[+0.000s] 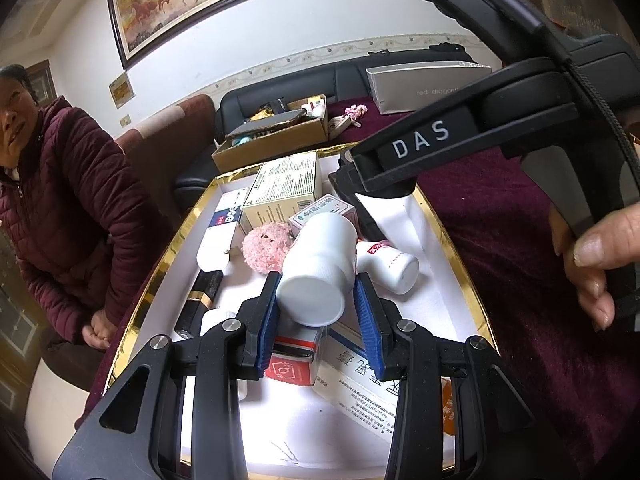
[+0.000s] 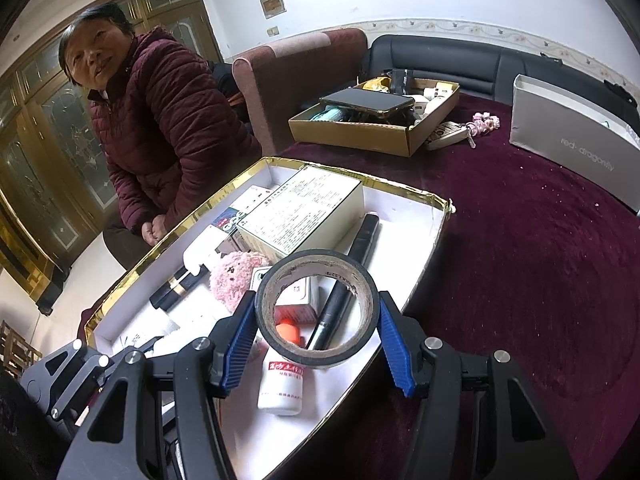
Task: Organize objects
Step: 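Lower the white container with the left gripper while the right gripper lowers the tape roll, opening both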
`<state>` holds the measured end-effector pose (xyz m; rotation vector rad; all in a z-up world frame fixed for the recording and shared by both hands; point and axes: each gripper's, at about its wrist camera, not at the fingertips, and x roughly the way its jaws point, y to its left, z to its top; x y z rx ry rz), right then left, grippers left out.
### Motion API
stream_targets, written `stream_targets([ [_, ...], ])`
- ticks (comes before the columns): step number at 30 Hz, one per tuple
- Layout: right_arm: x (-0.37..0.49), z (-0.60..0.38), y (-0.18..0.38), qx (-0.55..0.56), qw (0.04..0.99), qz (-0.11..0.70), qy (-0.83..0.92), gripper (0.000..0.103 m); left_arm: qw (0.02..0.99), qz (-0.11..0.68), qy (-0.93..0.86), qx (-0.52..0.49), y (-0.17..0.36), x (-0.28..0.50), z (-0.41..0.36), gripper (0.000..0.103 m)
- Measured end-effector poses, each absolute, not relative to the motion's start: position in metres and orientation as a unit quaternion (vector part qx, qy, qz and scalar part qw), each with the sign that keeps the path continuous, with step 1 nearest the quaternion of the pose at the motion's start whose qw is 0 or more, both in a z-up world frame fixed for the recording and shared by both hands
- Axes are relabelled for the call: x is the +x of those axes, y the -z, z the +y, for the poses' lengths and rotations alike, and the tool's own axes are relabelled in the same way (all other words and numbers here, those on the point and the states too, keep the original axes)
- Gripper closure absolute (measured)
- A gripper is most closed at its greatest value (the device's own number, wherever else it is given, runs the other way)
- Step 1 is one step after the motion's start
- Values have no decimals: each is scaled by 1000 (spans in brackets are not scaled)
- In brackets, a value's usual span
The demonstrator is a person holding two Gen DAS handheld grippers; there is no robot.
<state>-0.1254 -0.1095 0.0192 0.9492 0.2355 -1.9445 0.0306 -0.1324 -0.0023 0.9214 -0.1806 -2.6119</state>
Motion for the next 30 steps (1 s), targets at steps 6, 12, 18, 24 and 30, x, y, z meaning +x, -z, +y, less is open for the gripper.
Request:
stream_targets([
  [6,-141,-119,-11,393,448,113,795,45,178,-54,923,337,6,26,-134,67],
  [12,-157,-136,-4,395,433,138,799,45,176,-53,921,342,8,21,-133,67],
  [18,-168,-152,3,399,422,155,799,45,175,-50,919,350,9,16,-133,67],
  [24,-172,-165,9,410,418,167,794,45,178,-55,915,359,8,9,-133,67],
  [30,-171,-170,10,405,412,180,796,44,182,-53,913,361,7,9,-133,66],
])
